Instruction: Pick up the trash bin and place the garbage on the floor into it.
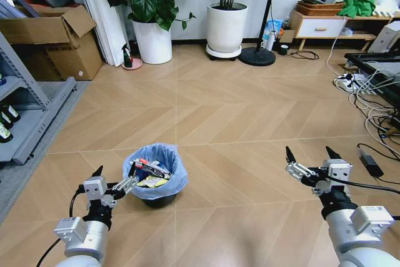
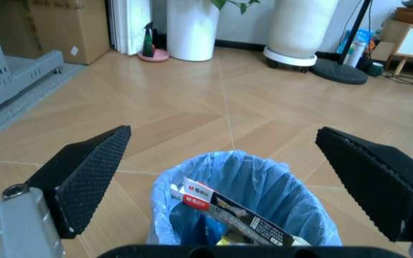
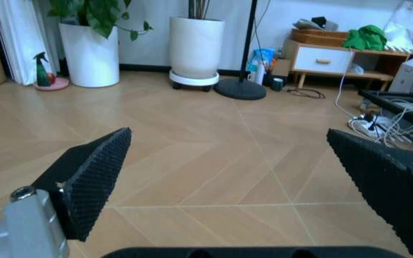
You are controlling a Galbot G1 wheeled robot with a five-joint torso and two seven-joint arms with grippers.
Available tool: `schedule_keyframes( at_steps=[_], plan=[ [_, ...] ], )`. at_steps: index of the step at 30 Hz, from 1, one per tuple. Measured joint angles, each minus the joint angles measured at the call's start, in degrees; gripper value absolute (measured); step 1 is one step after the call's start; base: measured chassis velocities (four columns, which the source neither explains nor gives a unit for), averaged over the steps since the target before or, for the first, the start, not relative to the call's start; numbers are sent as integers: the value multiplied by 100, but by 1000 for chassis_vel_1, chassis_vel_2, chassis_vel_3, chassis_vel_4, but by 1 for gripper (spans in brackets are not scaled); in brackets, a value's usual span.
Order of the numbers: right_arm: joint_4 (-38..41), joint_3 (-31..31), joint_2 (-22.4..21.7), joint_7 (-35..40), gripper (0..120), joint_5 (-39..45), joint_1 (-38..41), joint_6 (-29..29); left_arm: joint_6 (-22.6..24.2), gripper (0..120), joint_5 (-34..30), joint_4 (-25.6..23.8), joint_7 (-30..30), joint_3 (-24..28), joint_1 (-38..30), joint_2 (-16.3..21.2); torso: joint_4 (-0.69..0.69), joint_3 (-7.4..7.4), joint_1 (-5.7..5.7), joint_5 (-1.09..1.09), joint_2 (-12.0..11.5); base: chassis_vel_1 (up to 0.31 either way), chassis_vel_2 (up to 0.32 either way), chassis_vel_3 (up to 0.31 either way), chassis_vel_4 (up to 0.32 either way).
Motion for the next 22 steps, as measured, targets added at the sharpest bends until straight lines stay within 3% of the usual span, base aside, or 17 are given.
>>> schedule_keyframes(
  at_steps=[22],
  plan=[
    [0,1,0,0,100,0,0,0,0,100,0,0,0,0,0,0,0,0,0,0,0,0,0,0,0]
  ],
)
